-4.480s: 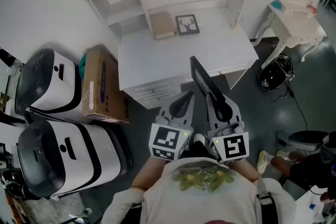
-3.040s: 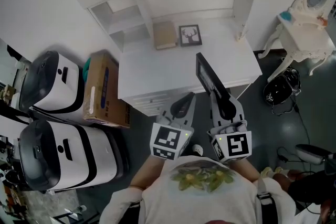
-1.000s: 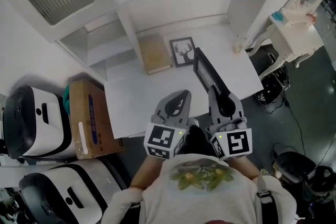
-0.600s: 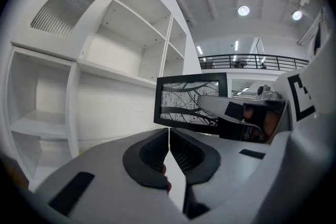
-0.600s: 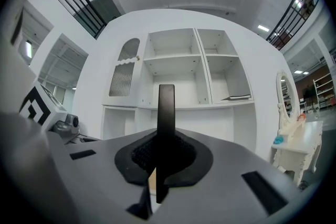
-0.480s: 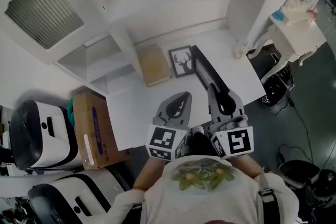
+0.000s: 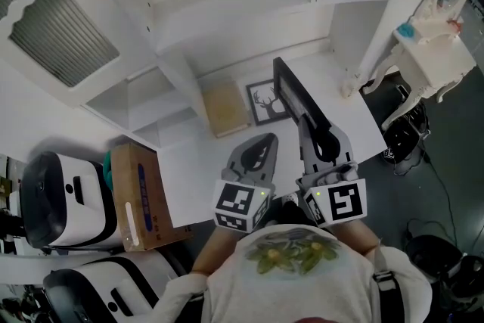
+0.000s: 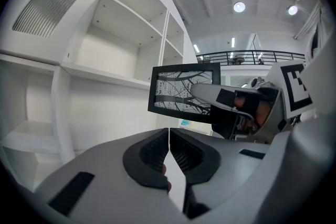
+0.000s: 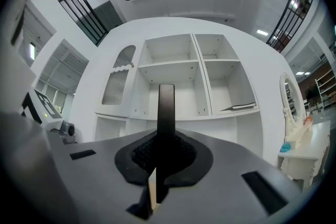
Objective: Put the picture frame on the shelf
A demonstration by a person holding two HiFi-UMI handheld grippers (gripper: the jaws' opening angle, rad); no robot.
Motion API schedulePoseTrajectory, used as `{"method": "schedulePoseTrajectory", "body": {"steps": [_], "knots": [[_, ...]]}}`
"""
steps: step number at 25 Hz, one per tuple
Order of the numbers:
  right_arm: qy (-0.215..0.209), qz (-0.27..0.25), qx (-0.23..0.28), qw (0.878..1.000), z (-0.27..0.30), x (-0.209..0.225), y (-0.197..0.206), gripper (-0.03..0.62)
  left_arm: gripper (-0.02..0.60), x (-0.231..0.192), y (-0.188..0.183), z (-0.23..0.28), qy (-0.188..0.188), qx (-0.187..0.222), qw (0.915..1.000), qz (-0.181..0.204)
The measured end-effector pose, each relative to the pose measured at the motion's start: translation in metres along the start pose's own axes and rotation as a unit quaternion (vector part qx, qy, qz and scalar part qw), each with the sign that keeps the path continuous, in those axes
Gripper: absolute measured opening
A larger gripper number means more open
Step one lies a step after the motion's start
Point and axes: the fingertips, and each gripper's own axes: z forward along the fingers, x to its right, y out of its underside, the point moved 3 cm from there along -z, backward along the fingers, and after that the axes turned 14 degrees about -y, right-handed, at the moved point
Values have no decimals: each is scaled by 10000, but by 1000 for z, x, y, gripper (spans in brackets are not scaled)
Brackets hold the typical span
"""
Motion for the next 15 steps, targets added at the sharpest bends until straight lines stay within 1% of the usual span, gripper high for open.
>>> {"method": "schedulePoseTrajectory", "body": {"steps": [15], "knots": [[-86,-86,463,9989,21,28,-19,37,34,-5,-9,25,-163,17,9998,126]]}}
